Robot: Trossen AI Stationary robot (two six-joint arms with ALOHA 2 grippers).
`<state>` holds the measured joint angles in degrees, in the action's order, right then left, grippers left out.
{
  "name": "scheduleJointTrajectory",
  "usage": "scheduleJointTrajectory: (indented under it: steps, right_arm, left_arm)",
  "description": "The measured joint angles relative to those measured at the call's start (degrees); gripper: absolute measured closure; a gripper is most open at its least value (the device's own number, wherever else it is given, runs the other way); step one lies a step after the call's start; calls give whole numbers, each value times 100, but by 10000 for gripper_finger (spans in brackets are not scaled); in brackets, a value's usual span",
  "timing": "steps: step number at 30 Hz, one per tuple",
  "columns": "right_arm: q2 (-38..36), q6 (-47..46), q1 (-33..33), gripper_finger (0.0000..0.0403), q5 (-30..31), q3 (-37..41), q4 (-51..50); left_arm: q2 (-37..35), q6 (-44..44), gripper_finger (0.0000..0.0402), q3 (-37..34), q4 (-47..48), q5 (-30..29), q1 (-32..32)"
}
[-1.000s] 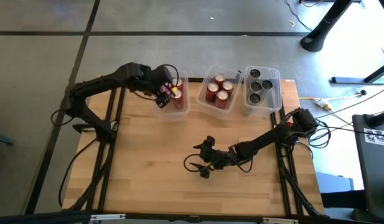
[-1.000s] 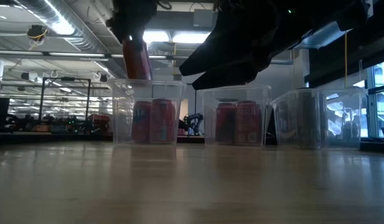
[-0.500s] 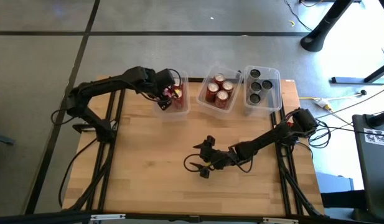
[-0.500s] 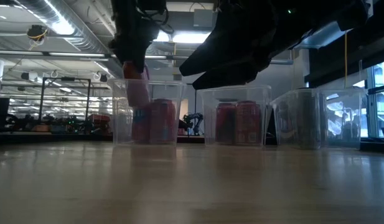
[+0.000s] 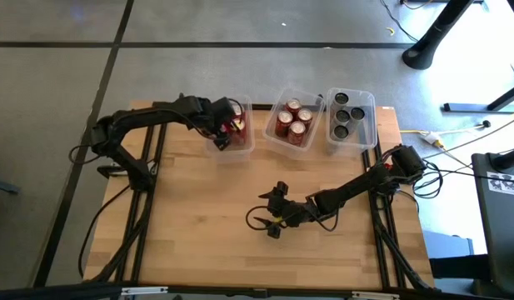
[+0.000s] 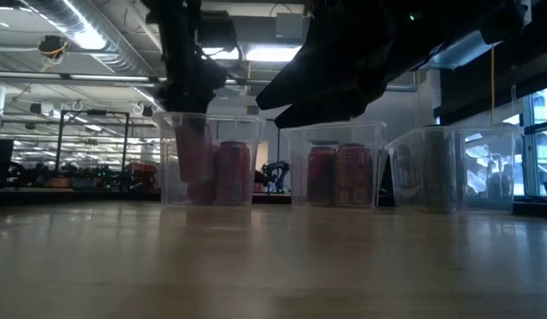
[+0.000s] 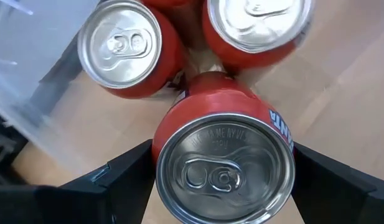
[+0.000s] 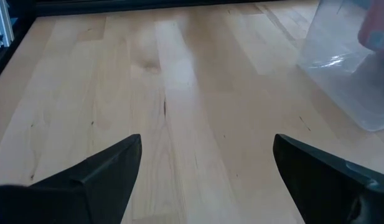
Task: Sort soda cans
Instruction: Put the orange soda can into the left transparent bin, then adjust the left transparent bin
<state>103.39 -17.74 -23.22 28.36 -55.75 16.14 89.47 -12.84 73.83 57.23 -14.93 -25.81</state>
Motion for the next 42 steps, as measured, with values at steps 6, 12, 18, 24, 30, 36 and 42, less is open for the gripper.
scheduleJointTrajectory:
  steps: [6, 12, 18, 24, 30, 36, 42]
  right_arm:
    - [0, 0, 0, 42, 39, 0, 9]
    - [0, 0, 0, 42, 55, 0, 25]
    - [0, 0, 0, 42, 57, 0, 30]
    - [0, -1, 0, 42, 57, 0, 30]
    - [0, -2, 0, 42, 57, 0, 30]
    - [0, -1, 0, 42, 57, 0, 27]
    - [0, 0, 0, 42, 57, 0, 26]
  left_arm:
    - [6, 55, 94, -489, -808, 105, -137]
    - [26, 57, 94, -731, -1193, 154, -205]
    - [26, 139, 94, -731, -1443, 148, -205]
    - [52, 131, 77, -731, -1518, 161, -253]
    - [63, 172, 55, -720, -1521, 159, -279]
    - [-99, 327, 59, -561, -1152, 155, -201]
    - [-686, 584, 62, -178, -829, 125, 197]
